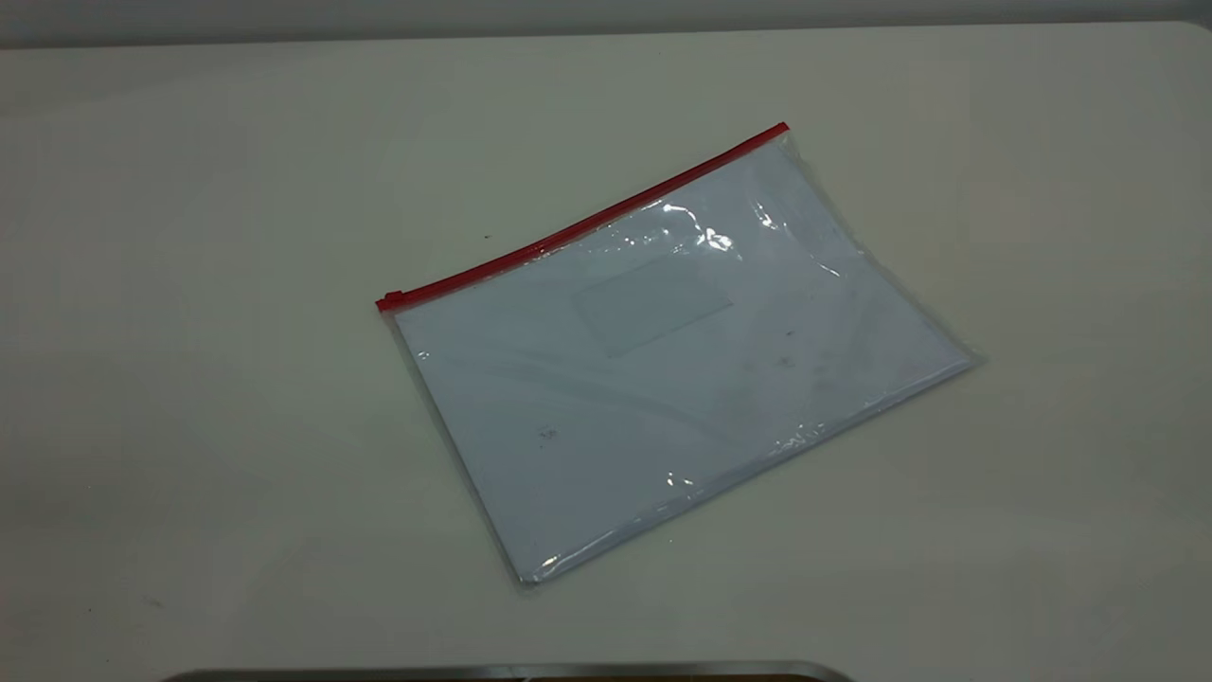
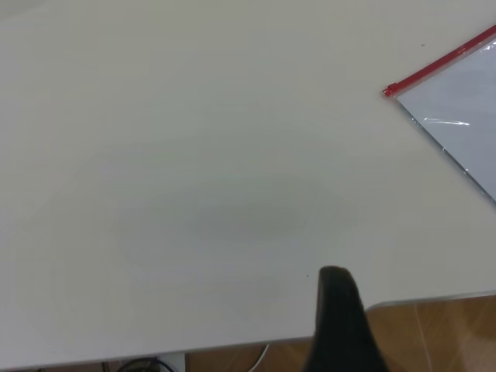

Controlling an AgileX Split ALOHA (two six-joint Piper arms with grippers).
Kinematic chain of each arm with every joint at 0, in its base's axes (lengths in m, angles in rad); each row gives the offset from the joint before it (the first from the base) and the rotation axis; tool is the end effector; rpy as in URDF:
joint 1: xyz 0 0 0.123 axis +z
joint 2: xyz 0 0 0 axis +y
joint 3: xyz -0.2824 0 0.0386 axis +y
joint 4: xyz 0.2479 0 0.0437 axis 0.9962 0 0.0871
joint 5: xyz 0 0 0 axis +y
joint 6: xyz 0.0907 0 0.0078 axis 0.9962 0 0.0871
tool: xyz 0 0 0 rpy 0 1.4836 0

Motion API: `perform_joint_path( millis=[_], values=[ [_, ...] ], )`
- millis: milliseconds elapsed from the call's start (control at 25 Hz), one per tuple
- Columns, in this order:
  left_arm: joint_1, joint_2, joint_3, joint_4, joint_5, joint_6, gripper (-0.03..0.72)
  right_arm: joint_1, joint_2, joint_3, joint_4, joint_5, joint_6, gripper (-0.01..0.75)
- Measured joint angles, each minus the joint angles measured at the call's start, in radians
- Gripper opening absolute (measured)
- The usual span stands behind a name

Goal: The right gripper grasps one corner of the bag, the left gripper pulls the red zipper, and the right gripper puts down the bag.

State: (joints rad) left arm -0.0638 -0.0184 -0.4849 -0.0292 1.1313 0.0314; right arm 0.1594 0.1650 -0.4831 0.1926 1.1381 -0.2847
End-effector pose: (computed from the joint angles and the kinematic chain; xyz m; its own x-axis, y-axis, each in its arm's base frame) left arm -0.0092 -0.0018 0.2673 -0.5119 0.0517 -0.8575 0.0961 0.9954 0.0027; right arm 0.0138 0.0183 0.2669 -0.5843 -0.2951 -0.7559 -0.4110 0.9109 -0.0379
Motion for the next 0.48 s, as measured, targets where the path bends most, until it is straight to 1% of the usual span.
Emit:
perform_joint_path(
  millis=[120,200,360,480],
  values=[
    [0.0,0.0,0.0,0.0,0.0,0.0,0.559,0.0,0.0,0.0,0.0,0.0,0.0,0.568],
    [0.0,0.0,0.0,0.0,0.0,0.0,0.559,-0.017,-0.015,0.0,0.0,0.0,0.0,0.568],
    [0.001,0.0,0.0,0.0,0.0,0.0,0.559,-0.1,-0.094,0.0,0.0,0.0,0.0,0.568],
    [0.001,0.0,0.0,0.0,0.0,0.0,0.559,-0.142,-0.163,0.0,0.0,0.0,0.0,0.568]
  ],
)
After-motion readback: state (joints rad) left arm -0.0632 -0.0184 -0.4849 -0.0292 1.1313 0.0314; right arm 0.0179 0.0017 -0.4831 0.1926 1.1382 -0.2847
